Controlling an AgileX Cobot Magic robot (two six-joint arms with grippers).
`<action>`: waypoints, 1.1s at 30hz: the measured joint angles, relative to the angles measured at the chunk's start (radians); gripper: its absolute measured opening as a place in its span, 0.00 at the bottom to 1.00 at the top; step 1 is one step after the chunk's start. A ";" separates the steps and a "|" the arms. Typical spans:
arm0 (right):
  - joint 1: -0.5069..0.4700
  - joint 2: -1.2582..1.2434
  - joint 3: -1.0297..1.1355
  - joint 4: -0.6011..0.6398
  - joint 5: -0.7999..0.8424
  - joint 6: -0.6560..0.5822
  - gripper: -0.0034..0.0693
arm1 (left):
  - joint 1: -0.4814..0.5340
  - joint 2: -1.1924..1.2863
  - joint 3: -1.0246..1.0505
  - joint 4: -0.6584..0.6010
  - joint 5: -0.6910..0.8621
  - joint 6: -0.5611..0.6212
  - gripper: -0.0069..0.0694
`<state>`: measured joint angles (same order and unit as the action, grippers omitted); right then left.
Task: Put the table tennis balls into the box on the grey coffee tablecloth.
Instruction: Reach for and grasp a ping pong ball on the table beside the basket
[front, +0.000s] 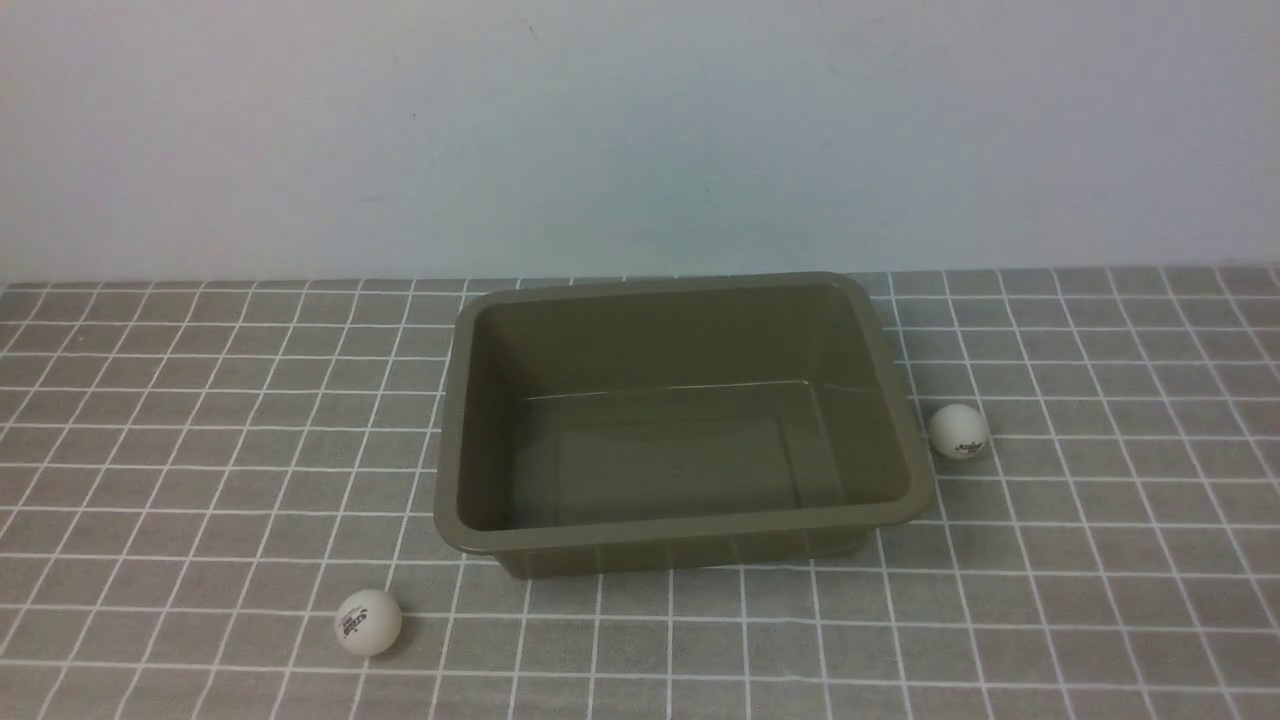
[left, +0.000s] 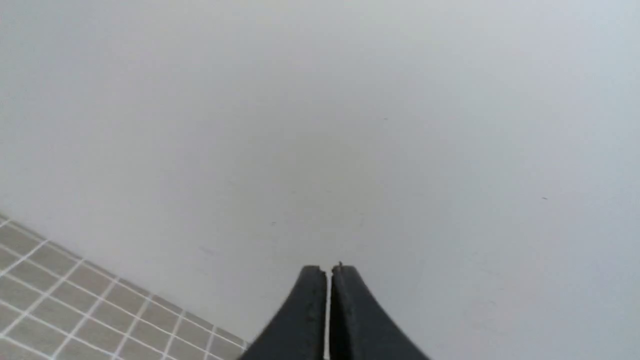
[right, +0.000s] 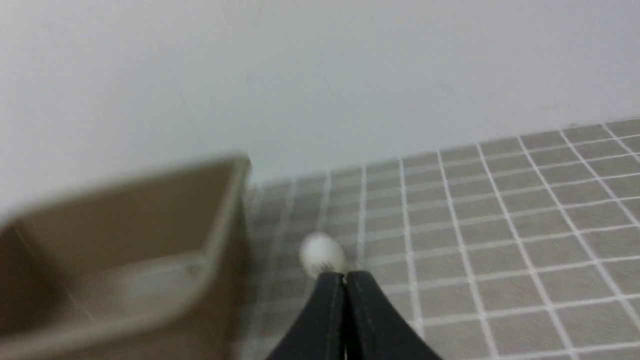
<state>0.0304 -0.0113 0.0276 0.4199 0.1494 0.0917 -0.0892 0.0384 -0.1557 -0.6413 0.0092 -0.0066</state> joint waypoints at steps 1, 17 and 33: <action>0.000 0.000 0.000 0.087 -0.052 0.025 0.03 | 0.000 0.069 -0.085 0.007 0.135 0.025 0.08; -0.001 0.156 -0.274 0.224 0.235 -0.053 0.03 | 0.000 1.086 -0.507 0.385 0.795 0.087 0.08; -0.001 0.895 -0.879 -0.127 0.833 -0.104 0.04 | 0.000 1.448 -0.603 0.248 0.622 0.335 0.58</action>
<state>0.0296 0.8840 -0.8515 0.2926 0.9826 -0.0127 -0.0892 1.4859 -0.7583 -0.3928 0.6315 0.3283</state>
